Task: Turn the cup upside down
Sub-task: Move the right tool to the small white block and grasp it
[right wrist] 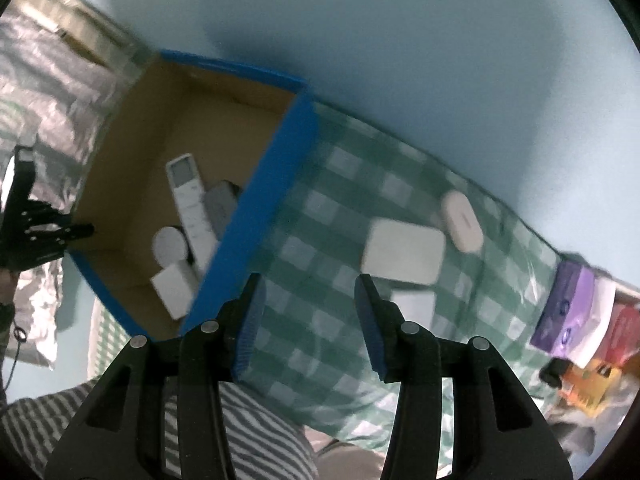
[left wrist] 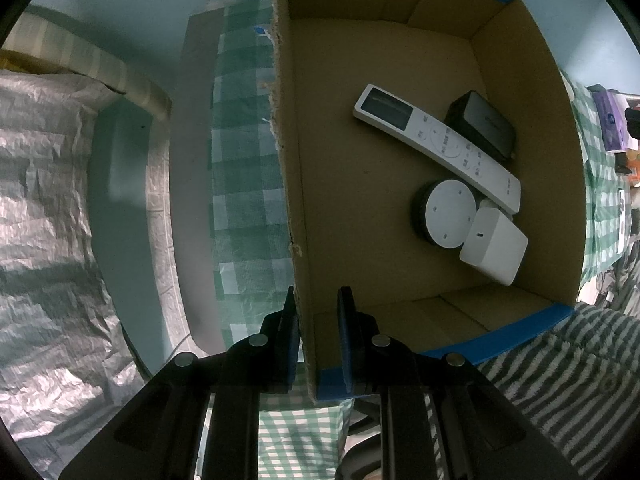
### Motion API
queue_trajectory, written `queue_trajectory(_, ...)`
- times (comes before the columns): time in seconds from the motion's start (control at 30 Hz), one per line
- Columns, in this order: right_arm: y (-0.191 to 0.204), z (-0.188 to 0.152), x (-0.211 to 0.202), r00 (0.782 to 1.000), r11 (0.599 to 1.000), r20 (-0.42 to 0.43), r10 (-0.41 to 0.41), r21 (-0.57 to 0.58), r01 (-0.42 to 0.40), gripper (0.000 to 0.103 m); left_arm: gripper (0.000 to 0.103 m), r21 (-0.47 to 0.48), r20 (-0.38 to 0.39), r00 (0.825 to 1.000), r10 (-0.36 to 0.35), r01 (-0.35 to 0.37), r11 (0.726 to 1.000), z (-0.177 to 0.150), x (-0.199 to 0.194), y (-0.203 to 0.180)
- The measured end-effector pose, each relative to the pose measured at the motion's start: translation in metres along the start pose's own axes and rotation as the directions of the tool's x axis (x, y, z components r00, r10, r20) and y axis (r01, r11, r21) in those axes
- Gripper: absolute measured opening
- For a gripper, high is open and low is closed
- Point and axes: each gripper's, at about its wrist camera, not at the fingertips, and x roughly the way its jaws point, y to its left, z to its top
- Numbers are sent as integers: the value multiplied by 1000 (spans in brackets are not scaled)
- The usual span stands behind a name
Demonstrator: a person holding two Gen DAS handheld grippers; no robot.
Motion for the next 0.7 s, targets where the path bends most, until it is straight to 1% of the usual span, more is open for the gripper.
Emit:
queue_trajectory(0.03,-7,-2,2,1000,1000,-3,-3,12,3,46,16,-1,0,1000,-1,1,1000,0,0,0)
queue_trajectory(0.17,-31,-11,13,1000,999,-14,-14,53,15,53,16,0,-1,1000,0,0,1000,1,0,1)
queue_trajectory(0.27,-50,-18,26,999,996,-33,-27,84,29,54,16,-1,-1,1000,-1,1,1000,1,0,1)
queue_trajectory(0.5,-81,-27,68,997,991,-81,-6,135,17,54,16,-2,-2,1000,0,0,1000,1,0,1)
queue_trajectory(0.63,-88,-31,92,993,992,-115,9,129,6,54,16,-1,-3,1000,1,-1,1000,1,-1,1)
queue_trajectory(0.7,-91,-33,104,991,992,-136,-3,126,21,54,16,-3,-3,1000,0,0,1000,1,-1,1)
